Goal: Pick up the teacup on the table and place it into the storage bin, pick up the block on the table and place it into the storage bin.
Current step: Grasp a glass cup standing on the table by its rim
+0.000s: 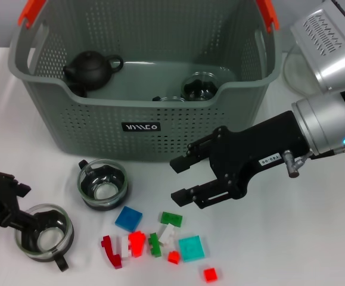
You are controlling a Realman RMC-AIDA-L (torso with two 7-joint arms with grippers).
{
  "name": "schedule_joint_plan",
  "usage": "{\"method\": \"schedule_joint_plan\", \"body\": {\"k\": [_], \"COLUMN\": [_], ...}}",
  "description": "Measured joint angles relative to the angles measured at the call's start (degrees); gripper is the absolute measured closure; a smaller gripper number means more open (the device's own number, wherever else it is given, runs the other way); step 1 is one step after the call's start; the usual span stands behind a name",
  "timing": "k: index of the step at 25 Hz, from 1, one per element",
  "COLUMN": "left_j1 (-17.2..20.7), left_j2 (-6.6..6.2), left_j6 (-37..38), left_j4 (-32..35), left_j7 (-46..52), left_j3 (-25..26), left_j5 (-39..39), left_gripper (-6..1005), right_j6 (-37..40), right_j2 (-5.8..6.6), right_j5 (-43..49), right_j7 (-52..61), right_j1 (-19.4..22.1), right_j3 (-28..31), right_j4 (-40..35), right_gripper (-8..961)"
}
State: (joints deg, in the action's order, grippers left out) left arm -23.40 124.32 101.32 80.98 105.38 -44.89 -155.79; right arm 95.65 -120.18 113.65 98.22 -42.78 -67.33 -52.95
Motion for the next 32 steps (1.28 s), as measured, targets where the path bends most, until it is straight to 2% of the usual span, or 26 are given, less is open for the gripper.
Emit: {"method": "schedule_joint_plan", "body": {"k": [20, 25, 32], "left_j1": [0.77, 0.10, 0.23], "left_j2": [-0.05, -0.30, -0.23], "left_j6": [-5.53, -5.60, -5.93], "left_j4": [-5.08, -5.70, -5.74], "left_j7": [5.77, 6.94, 6.98], "left_j3": [-8.19, -8.34, -8.71], "left_j5": [-0.90, -1.75, -1.78], "left_gripper": [191, 196, 488], "right_j6": [-0.64, -0.60, -0.55], "right_j2": [-0.05, -0.05, 0.03], "right_j5": [-0.35, -0.37, -0.37], "right_j7": [0.13, 0.13, 0.13], "right_j1": [0.25, 0.15, 0.08], "right_j3": [0.20, 0.46, 0.54], "right_j4": [0.13, 0.13, 0.13], "right_gripper": [325, 324, 324]}}
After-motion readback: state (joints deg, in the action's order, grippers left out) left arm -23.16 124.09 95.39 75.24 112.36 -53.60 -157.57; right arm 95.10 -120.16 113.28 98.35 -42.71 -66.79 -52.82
